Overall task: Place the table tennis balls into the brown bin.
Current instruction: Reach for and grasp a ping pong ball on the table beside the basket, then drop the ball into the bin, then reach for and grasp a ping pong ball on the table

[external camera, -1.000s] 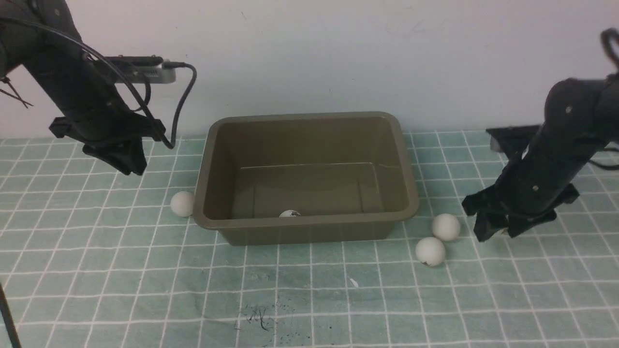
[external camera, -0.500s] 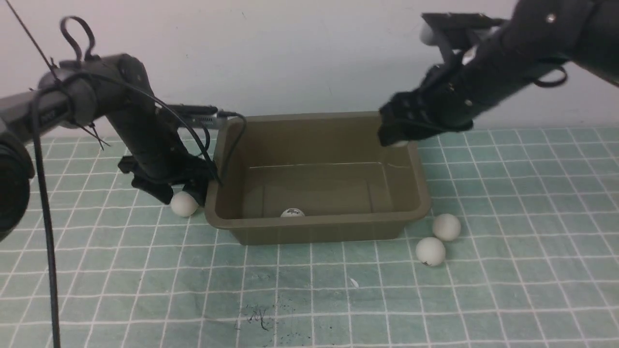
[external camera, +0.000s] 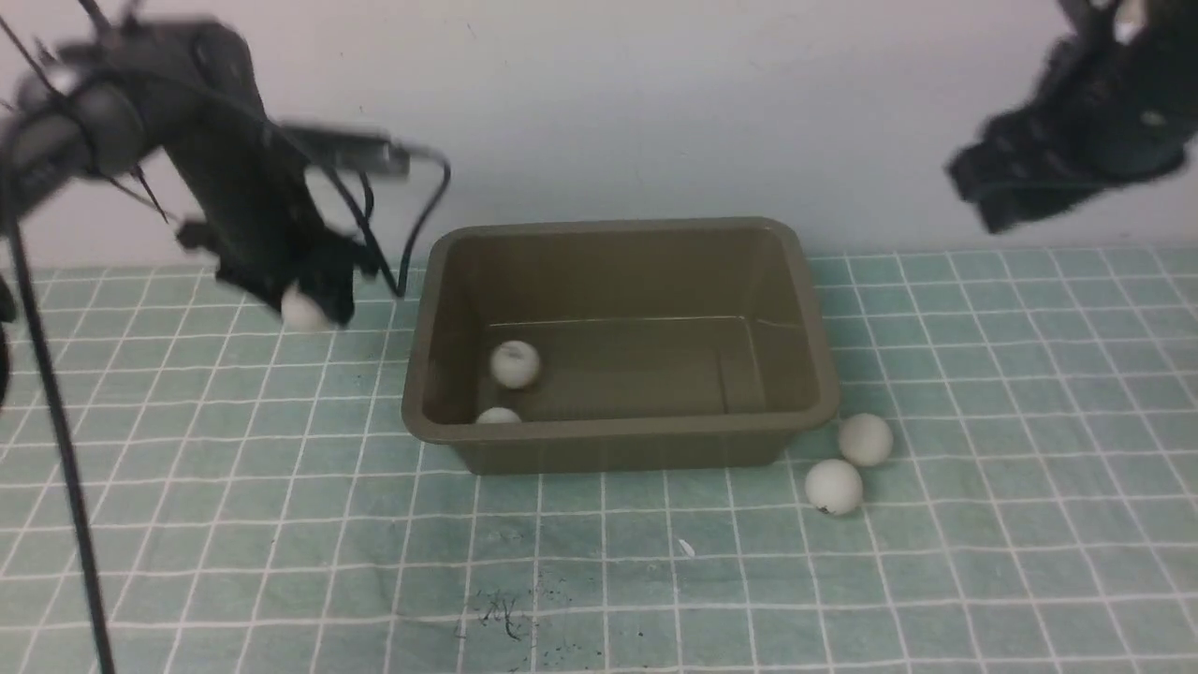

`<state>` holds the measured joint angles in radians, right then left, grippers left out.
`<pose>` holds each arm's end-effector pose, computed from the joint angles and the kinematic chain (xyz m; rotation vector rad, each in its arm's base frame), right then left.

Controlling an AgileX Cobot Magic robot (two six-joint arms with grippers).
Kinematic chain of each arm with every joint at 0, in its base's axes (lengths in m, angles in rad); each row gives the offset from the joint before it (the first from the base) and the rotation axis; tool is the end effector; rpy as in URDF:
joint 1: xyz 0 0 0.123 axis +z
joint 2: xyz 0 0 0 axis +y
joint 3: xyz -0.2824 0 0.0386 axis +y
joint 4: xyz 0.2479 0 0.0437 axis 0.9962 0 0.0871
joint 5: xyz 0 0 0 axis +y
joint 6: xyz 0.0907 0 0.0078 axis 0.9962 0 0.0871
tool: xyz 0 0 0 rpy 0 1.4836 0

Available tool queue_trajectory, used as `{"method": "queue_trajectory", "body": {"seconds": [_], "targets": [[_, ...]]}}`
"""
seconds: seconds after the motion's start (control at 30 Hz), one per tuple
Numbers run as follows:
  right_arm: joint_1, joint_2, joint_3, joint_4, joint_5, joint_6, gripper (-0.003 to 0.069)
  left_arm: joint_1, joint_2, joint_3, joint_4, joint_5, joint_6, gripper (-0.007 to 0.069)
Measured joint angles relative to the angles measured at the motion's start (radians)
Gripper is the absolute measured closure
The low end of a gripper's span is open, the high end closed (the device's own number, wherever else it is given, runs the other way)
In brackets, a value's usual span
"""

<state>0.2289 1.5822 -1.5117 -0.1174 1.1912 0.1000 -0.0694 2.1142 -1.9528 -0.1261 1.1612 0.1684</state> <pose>0.3209 0.0646 0.3476 -0.2054 2.7235 -0.0691 0.4588 -0.0424 0.2627 0.2892 2.7821 -0.1502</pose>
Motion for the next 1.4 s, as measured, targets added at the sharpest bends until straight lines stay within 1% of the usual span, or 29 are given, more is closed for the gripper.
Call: {"method": "queue_trajectory", "body": {"seconds": [0.03,0.1,0.13,0.17,0.2,0.23,0.27,0.33,0.4,0.43,0.47,0.53,0.57,0.6,0.67,0.73,0.77,0.8,0.9,0.93,1.03,1.13,1.17,1.23,1.27,1.3,1.33,1.37,1.4], "targets": [[-0.024,-0.007,0.047,0.02,-0.018,0.009,0.0361,-0.002,-0.016,-0.011,-0.024,0.001,0.004,0.0279],[-0.057,-0.007,0.139,0.072,-0.074,0.011,0.037,-0.018,-0.053,-0.042,-0.118,0.004,0.029,0.0279],[-0.057,-0.007,0.139,0.072,-0.074,0.011,0.037,-0.02,-0.055,-0.043,-0.126,0.004,0.029,0.0279],[-0.072,-0.002,0.199,0.117,-0.137,0.007,0.0365,-0.031,-0.06,-0.046,-0.165,0.004,0.052,0.0279],[-0.079,0.015,0.273,0.184,-0.213,-0.01,0.0343,-0.054,-0.052,-0.046,-0.211,0.006,0.07,0.0279],[-0.079,0.015,0.273,0.184,-0.213,-0.01,0.0343,-0.057,-0.052,-0.046,-0.214,0.007,0.07,0.0279],[-0.079,0.035,0.318,0.251,-0.286,-0.037,0.0309,-0.082,-0.033,-0.045,-0.231,0.007,0.073,0.0279],[-0.079,0.076,0.343,0.322,-0.36,-0.076,0.0263,-0.118,0.002,-0.045,-0.234,0.007,0.076,0.0256],[-0.079,0.124,0.349,0.387,-0.413,-0.12,0.0214,-0.157,0.033,-0.044,-0.228,0.007,0.077,0.0187],[-0.079,0.159,0.349,0.413,-0.438,-0.139,0.0184,-0.176,0.048,-0.043,-0.225,0.005,0.077,0.012],[-0.079,0.195,0.347,0.436,-0.452,-0.156,0.016,-0.188,0.057,-0.042,-0.224,0.005,0.077,0.0085],[-0.079,0.243,0.336,0.459,-0.463,-0.176,0.0139,-0.198,0.06,-0.045,-0.219,0.004,0.077,0.0025],[-0.079,0.275,0.329,0.469,-0.469,-0.186,0.0131,-0.199,0.06,-0.059,-0.208,0.015,0.067,0.0007],[-0.079,0.28,0.327,0.47,-0.469,-0.188,0.013,-0.199,0.06,-0.059,-0.205,0.018,0.065,0.0006],[-0.079,0.339,0.308,0.495,-0.49,-0.219,0.0126,-0.187,0.039,-0.11,-0.139,0.06,0.012,0.0046],[-0.079,0.361,0.299,0.503,-0.498,-0.232,0.0128,-0.177,0.012,-0.135,-0.083,0.067,-0.024,0.0127],[-0.079,0.376,0.292,0.505,-0.504,-0.238,0.0137,-0.169,-0.012,-0.144,-0.048,0.067,-0.042,0.0198],[-0.08,0.391,0.289,0.507,-0.518,-0.241,0.0179,-0.158,-0.04,-0.146,-0.008,0.067,-0.055,0.0304],[-0.086,0.402,0.278,0.506,-0.523,-0.242,0.0312,-0.13,-0.125,-0.14,0.054,0.072,-0.084,0.0526],[-0.097,0.401,0.262,0.492,-0.513,-0.243,0.0299,-0.113,-0.177,-0.123,0.069,0.072,-0.095,0.0582],[-0.141,0.367,0.218,0.461,-0.445,-0.232,0.0295,-0.079,-0.297,-0.042,0.076,0.075,-0.117,0.0622],[-0.172,0.29,0.17,0.467,-0.363,-0.216,0.0295,-0.059,-0.407,0.072,0.082,0.077,-0.124,0.0629],[-0.172,0.256,0.149,0.481,-0.339,-0.209,0.0295,-0.056,-0.459,0.155,0.082,0.08,-0.125,0.0629],[-0.156,0.201,0.104,0.521,-0.308,-0.211,0.0295,-0.058,-0.545,0.286,0.068,0.082,-0.125,0.0629],[-0.149,0.194,0.093,0.527,-0.302,-0.216,0.0295,-0.058,-0.553,0.3,0.065,0.082,-0.125,0.0629],[-0.126,0.183,0.061,0.539,-0.297,-0.232,0.0295,-0.058,-0.595,0.368,0.042,0.08,-0.125,0.0629],[-0.071,0.184,0.003,0.552,-0.299,-0.273,0.0295,-0.058,-0.662,0.476,-0.002,0.056,-0.124,0.0629],[-0.038,0.193,-0.029,0.559,-0.3,-0.291,0.0295,-0.058,-0.702,0.541,-0.028,0.033,-0.118,0.0629],[-0.032,0.196,-0.036,0.56,-0.3,-0.294,0.0295,-0.058,-0.717,0.566,-0.033,0.028,-0.115,0.0629]]}}
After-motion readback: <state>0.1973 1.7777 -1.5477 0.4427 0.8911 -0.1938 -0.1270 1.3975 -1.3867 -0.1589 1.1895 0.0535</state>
